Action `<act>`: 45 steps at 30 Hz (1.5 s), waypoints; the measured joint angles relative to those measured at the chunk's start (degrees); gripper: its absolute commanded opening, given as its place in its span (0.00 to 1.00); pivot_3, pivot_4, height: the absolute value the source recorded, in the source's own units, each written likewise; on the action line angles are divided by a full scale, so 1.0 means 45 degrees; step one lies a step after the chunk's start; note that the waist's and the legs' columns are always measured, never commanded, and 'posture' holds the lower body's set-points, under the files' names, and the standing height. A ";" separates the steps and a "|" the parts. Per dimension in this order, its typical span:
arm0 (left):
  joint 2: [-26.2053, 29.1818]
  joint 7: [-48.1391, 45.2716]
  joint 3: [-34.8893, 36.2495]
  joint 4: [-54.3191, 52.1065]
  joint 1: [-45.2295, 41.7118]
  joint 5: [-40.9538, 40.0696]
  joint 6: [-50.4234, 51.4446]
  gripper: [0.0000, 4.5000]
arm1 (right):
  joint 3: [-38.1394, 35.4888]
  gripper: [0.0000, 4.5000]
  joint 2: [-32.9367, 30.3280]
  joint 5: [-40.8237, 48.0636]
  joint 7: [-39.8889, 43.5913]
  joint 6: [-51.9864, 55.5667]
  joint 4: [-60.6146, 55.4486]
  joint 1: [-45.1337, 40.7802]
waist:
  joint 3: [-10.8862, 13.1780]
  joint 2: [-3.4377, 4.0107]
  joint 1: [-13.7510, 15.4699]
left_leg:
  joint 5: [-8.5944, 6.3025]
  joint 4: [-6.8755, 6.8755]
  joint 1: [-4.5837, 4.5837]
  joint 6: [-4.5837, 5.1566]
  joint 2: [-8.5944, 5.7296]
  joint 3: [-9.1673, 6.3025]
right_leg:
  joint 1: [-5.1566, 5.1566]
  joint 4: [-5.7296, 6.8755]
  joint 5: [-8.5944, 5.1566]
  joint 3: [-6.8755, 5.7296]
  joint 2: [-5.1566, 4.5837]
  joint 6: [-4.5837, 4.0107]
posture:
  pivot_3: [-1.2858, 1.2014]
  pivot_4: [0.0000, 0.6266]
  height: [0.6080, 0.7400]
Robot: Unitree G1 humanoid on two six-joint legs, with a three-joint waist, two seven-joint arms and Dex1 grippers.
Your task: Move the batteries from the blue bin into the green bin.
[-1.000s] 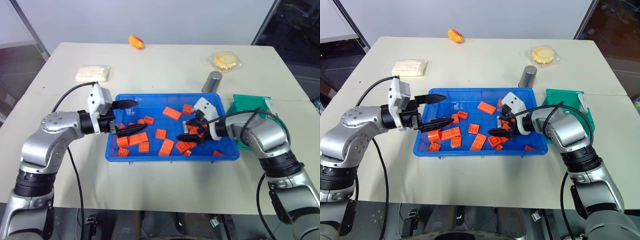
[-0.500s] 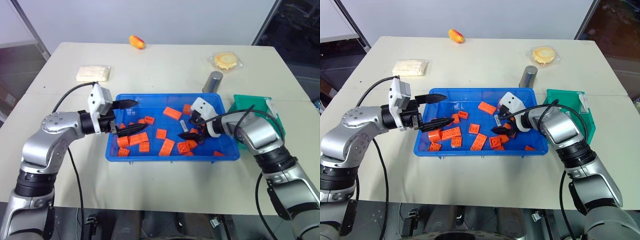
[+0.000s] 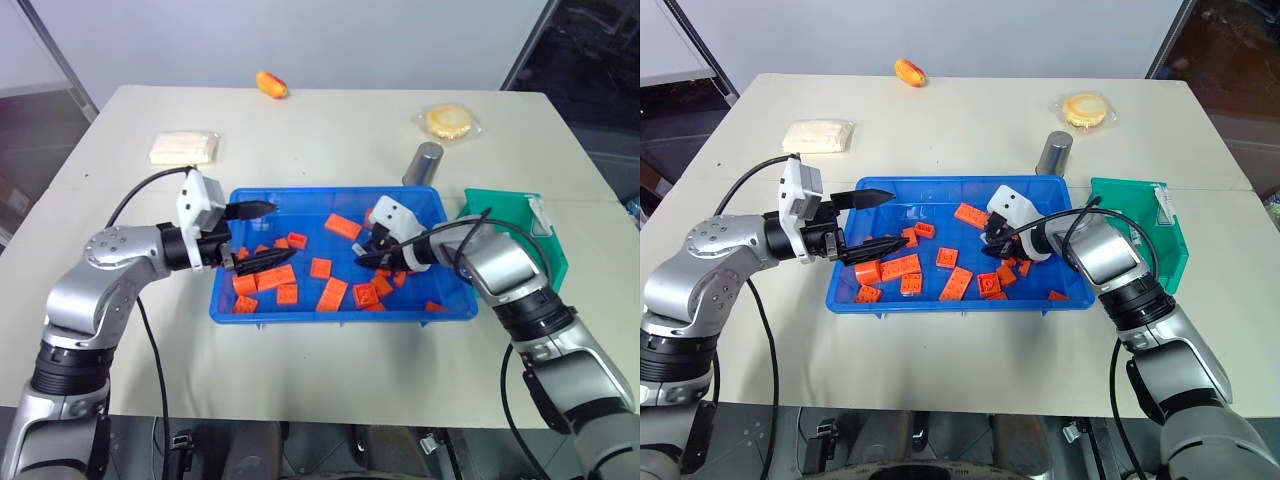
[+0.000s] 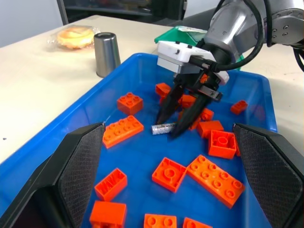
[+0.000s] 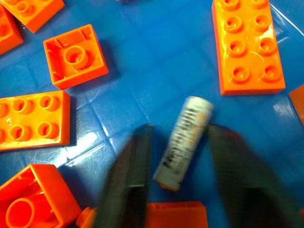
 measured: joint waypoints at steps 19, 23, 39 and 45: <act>-0.0089 -0.0398 0.0107 0.1004 -0.1693 -0.0126 -0.0279 1.00 | -0.2531 0.01 -0.3419 -0.0463 0.0482 -0.0256 -0.0038 -0.2590 | -0.0004 -0.0013 0.0151 | -0.0001 -0.0014 -0.0033 0.0001 -0.0006 -0.0015 | 0.0009 -0.0066 0.0000 -0.0025 -0.0010 0.0000 | 0.52 0.24 1.00; -0.0557 -0.0775 -0.0274 0.2233 -0.2410 0.0437 -0.1098 1.00 | -0.3035 0.01 -0.5207 -0.0579 0.0783 -0.0250 -0.0219 -0.1009 | -0.0001 -0.0008 0.0085 | -0.0001 -0.0013 -0.0050 0.0002 -0.0019 0.0003 | -0.0006 -0.0068 0.0002 -0.0018 -0.0028 0.0003 | 0.52 0.24 1.00; -0.1436 -0.1674 -0.1229 0.4067 -0.3217 0.1638 -0.2260 1.00 | -0.5022 0.80 -0.6281 -0.0092 0.0384 0.0182 -0.1092 0.2572 | 0.0002 0.0002 0.0045 | -0.0001 -0.0006 -0.0033 0.0002 0.0000 0.0005 | -0.0009 -0.0042 0.0002 -0.0003 -0.0002 0.0003 | 0.52 0.24 1.00; -0.1239 -0.0954 -0.0796 0.3954 -0.3184 0.1900 -0.2323 1.00 | -0.5002 0.98 -0.5798 -0.0074 -0.0013 -0.0204 -0.0266 0.2142 | 0.0002 0.0002 -0.0005 | 0.0000 -0.0007 -0.0030 0.0001 0.0001 0.0005 | -0.0010 -0.0042 0.0002 -0.0003 -0.0001 0.0003 | 0.52 0.24 1.00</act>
